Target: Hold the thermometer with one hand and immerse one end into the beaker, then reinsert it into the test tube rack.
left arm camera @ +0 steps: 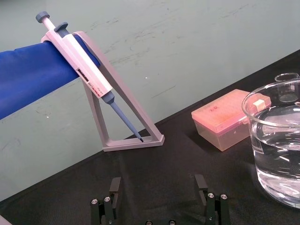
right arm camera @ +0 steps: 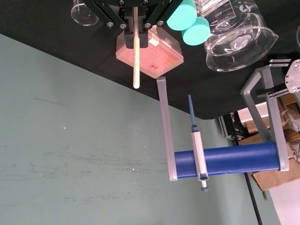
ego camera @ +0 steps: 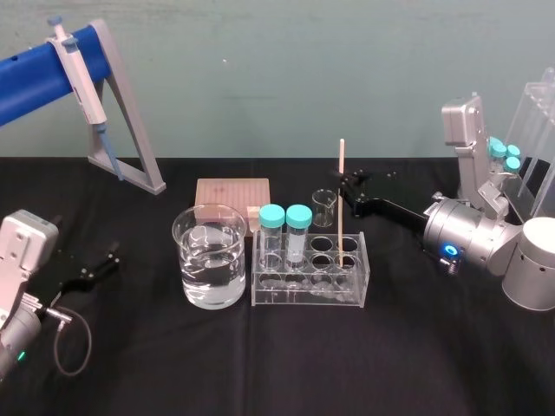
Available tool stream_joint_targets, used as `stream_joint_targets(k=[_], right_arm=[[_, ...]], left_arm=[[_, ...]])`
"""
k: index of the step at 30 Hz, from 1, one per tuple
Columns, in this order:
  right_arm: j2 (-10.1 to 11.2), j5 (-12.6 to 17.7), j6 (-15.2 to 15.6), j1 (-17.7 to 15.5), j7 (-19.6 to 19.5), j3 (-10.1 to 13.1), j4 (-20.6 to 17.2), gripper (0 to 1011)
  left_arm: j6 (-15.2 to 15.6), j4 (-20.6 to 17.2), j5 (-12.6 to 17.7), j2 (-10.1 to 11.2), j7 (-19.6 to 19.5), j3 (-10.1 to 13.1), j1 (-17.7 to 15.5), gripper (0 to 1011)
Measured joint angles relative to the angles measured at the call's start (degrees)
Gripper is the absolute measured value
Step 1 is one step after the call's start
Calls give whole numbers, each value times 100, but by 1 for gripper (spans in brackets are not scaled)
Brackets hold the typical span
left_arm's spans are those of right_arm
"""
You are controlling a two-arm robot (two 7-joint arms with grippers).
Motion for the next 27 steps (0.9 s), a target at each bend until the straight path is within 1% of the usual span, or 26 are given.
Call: stream_joint_targets(k=[16,27], right_arm=[[26,-68,-24,-90,-37,45,-67,53],[2,-105,-22,-83,-32,34,-5,53]], left_arm=[[0,0,0,0,0,0,0,1004],[0,0,0,0,0,0,0,1004]])
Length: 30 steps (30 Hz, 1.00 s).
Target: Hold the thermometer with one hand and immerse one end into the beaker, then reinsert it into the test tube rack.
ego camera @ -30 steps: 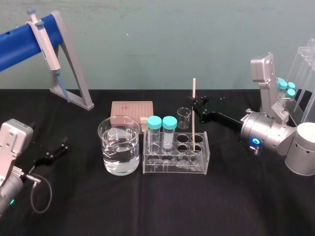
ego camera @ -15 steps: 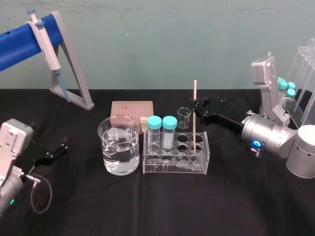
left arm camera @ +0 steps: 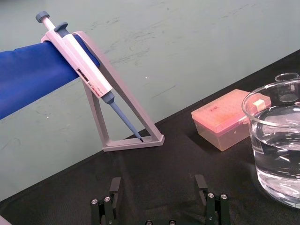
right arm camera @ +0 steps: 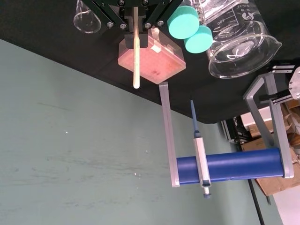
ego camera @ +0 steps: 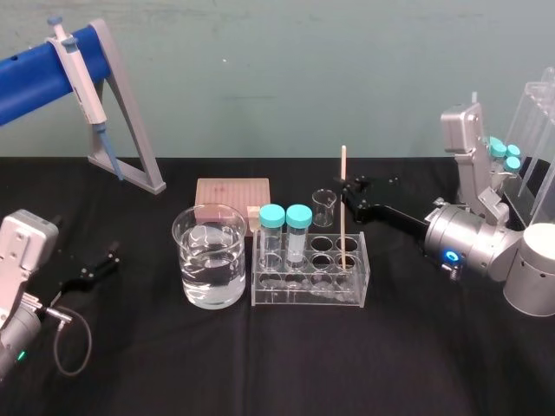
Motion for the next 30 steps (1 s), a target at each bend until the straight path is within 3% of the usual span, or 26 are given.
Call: stream_joint_targets(k=[16,23,30], right_arm=[[-18,-18,17,-1,2,-17,20,53],[-16,-16,15,0,5,-15,18,209],[-14,-14,12,0,6,-15,15,468]], left_arm=[[0,0,0,0,0,0,0,1004],[0,0,0,0,0,0,0,1004],[0,0,0,0,0,0,0,1004]])
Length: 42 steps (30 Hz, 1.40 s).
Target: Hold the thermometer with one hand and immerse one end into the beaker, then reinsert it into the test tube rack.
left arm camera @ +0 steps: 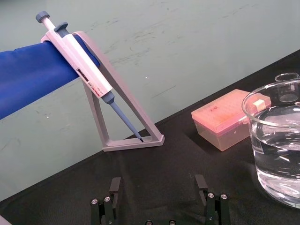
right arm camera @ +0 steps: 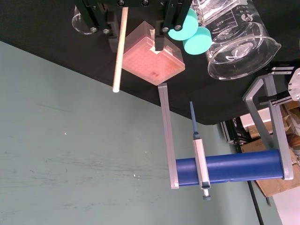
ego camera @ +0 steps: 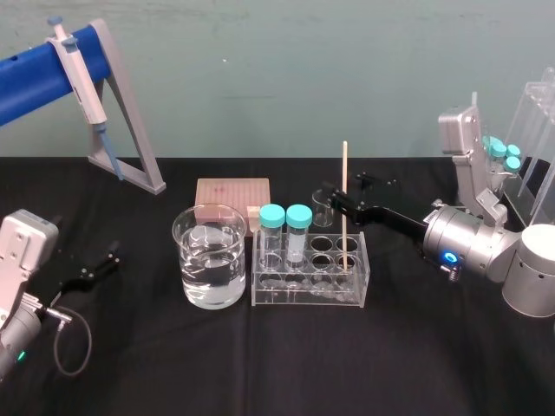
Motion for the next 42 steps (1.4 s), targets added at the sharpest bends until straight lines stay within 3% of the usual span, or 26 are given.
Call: stream_joint_targets(k=[18,23,27,32,36,42], right_arm=[[-2,1,-8,0,-5,3,-5,980],[-79,-193,-250,-25,-548,163,-240,1003],[-161,-619,-477,-228,-1535,408,-540,1003],[-329,-1046,-436,-563,-2720,697,-733,1003],[-474,-1098,-230,-714,-3084,823,-666,1003],[-617,-964,173,-768,-3053,918,-464,1003]], left_arm=[[0,0,0,0,0,0,0,1004],[0,0,0,0,0,0,0,1004],[0,0,0,0,0,0,0,1004],[0,0,0,0,0,0,0,1004],[0,0,0,0,0,0,0,1004],[0,0,0,0,0,0,0,1004]])
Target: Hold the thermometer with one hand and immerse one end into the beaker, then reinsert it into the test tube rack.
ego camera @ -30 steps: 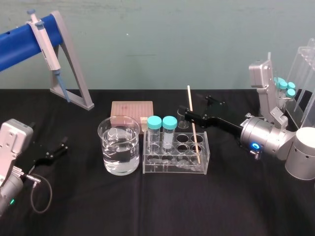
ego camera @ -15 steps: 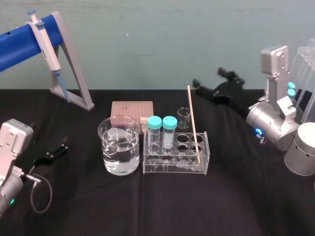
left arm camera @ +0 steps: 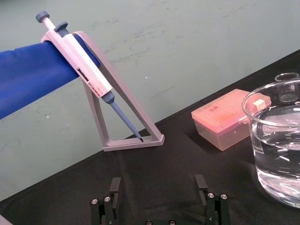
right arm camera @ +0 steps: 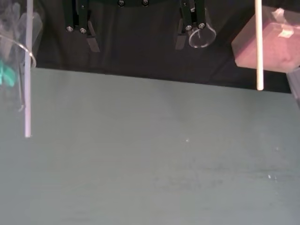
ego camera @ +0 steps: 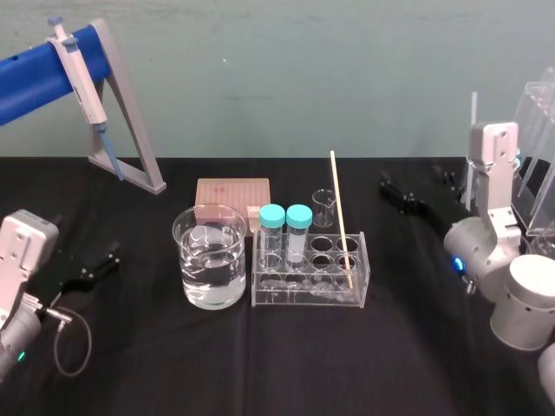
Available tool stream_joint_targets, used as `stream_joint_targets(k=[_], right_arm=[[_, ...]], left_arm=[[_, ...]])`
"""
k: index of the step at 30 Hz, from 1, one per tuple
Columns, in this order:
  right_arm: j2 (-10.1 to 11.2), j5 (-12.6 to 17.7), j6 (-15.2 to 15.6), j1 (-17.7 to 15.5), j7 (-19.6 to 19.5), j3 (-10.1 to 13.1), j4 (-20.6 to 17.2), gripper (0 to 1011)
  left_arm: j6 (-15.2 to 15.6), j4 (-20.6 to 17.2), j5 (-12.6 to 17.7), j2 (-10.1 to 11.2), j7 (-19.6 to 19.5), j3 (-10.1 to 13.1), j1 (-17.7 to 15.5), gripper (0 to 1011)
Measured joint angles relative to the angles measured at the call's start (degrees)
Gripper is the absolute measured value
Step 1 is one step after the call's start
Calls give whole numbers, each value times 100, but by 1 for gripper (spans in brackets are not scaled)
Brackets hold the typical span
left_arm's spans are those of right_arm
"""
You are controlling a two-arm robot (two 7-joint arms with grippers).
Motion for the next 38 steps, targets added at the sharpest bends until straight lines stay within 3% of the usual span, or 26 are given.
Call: stream_joint_targets(k=[38], right_arm=[[27,-66,-111,-6,-74,-18,-62,1003]], left_arm=[[0,0,0,0,0,0,0,1004]])
